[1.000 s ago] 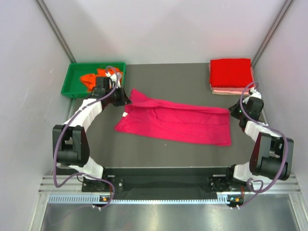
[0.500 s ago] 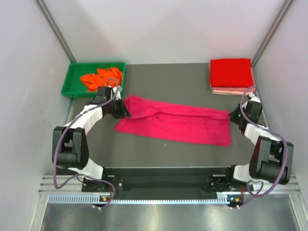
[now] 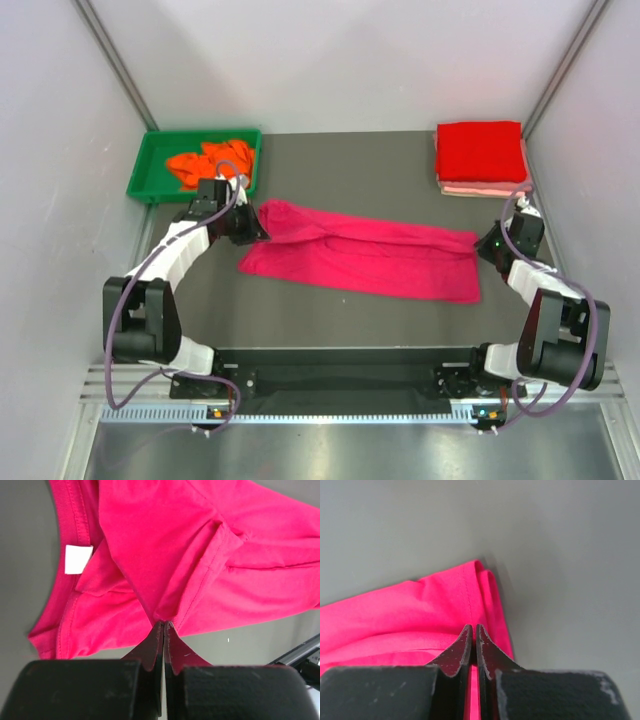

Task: Fold and stack the t-shirts
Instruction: Fold the tshirt

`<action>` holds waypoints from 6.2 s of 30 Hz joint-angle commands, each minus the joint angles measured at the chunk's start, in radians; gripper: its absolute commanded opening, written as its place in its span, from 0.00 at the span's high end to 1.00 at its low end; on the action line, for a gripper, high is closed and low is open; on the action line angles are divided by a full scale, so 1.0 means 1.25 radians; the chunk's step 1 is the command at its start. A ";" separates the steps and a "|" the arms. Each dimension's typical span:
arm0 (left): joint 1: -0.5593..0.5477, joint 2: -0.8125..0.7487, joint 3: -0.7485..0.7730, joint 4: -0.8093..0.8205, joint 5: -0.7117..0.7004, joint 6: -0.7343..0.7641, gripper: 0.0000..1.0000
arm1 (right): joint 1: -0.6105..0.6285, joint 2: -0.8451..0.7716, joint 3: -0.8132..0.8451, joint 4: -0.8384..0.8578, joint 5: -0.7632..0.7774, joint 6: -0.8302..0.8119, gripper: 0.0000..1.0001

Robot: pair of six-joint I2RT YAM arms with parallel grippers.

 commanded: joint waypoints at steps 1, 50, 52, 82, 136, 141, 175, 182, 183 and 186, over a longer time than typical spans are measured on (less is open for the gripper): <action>0.000 -0.051 -0.030 -0.012 -0.026 -0.010 1.00 | -0.013 -0.022 -0.023 -0.002 0.023 0.026 1.00; -0.058 -0.008 -0.068 -0.128 -0.046 0.042 0.80 | 0.000 0.037 0.083 -0.167 0.040 0.072 0.80; -0.058 -0.012 -0.034 -0.150 -0.052 0.047 0.73 | 0.014 -0.003 0.102 -0.189 0.040 0.073 0.77; 0.088 0.447 0.412 0.135 0.069 -0.016 0.97 | 0.919 0.433 0.420 0.103 0.269 0.764 0.60; 0.080 0.435 0.585 -0.026 0.001 0.047 0.83 | 0.981 0.337 0.457 0.015 0.365 0.550 0.69; 0.054 0.409 0.553 -0.023 0.050 0.068 0.83 | 0.870 0.371 0.514 0.031 0.067 0.279 0.70; -0.009 0.537 0.575 -0.146 -0.170 0.117 0.89 | 0.730 0.573 0.749 -0.156 -0.224 -0.171 0.58; -0.025 0.397 0.637 -0.269 -0.236 0.116 0.79 | 0.731 0.578 0.761 -0.177 -0.244 -0.211 0.55; -0.028 0.375 0.618 -0.280 -0.242 0.117 0.78 | 0.730 0.579 0.761 -0.180 -0.240 -0.215 0.55; -0.039 0.273 0.480 -0.253 -0.207 0.100 0.78 | 0.731 0.579 0.758 -0.182 -0.230 -0.229 0.55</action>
